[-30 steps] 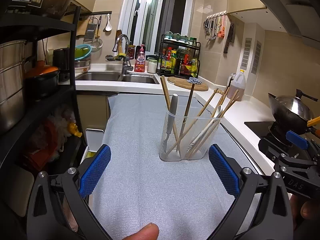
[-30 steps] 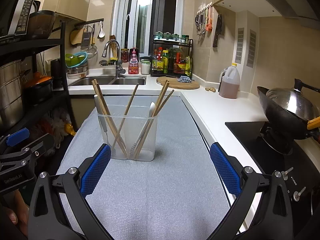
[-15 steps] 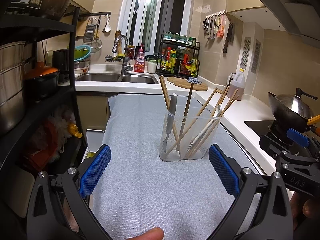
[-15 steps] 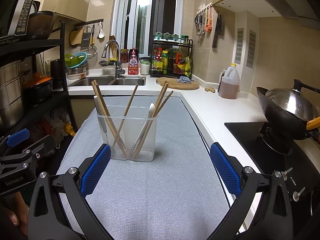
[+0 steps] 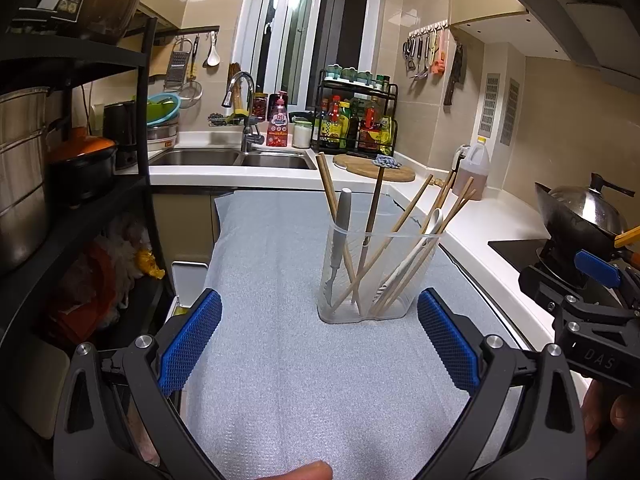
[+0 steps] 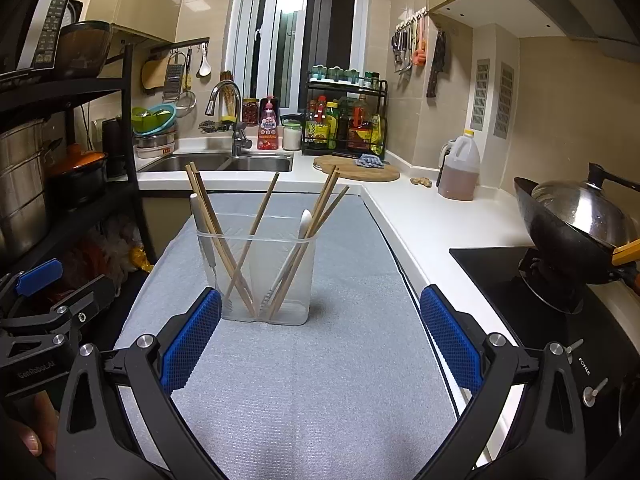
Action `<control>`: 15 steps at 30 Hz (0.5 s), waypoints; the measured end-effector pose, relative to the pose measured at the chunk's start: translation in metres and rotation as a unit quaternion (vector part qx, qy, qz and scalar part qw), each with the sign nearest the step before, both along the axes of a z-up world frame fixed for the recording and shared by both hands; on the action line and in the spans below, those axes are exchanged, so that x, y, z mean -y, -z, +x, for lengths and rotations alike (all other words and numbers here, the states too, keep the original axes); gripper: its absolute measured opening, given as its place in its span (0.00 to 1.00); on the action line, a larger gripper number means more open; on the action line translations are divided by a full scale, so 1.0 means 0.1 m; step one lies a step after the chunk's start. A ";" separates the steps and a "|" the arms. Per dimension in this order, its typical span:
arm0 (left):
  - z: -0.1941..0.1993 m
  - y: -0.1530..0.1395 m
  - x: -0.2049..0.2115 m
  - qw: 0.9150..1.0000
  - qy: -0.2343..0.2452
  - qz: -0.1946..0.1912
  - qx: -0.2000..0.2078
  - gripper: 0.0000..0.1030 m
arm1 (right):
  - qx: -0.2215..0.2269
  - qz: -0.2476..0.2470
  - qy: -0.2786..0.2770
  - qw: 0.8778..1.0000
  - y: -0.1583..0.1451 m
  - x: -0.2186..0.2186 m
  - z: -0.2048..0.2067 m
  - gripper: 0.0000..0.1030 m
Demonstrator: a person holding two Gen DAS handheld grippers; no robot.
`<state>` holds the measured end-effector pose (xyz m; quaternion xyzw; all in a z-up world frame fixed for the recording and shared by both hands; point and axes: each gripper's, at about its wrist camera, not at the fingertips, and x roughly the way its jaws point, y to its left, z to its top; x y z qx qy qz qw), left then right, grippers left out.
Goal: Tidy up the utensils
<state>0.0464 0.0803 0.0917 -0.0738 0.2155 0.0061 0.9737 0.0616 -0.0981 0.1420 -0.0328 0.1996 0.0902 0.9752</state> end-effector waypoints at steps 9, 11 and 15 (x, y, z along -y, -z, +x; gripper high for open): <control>-0.04 -0.02 0.00 1.000 0.009 0.001 0.015 0.92 | 0.000 0.000 0.000 1.000 -0.01 -0.01 -0.01 0.95; -0.03 -0.02 -0.01 1.000 0.004 0.003 0.012 0.92 | 0.000 0.000 -0.001 1.000 -0.01 -0.01 -0.01 0.95; -0.03 -0.01 -0.02 1.000 0.003 0.000 0.008 0.93 | -0.002 0.000 -0.001 1.000 -0.02 -0.02 -0.01 0.95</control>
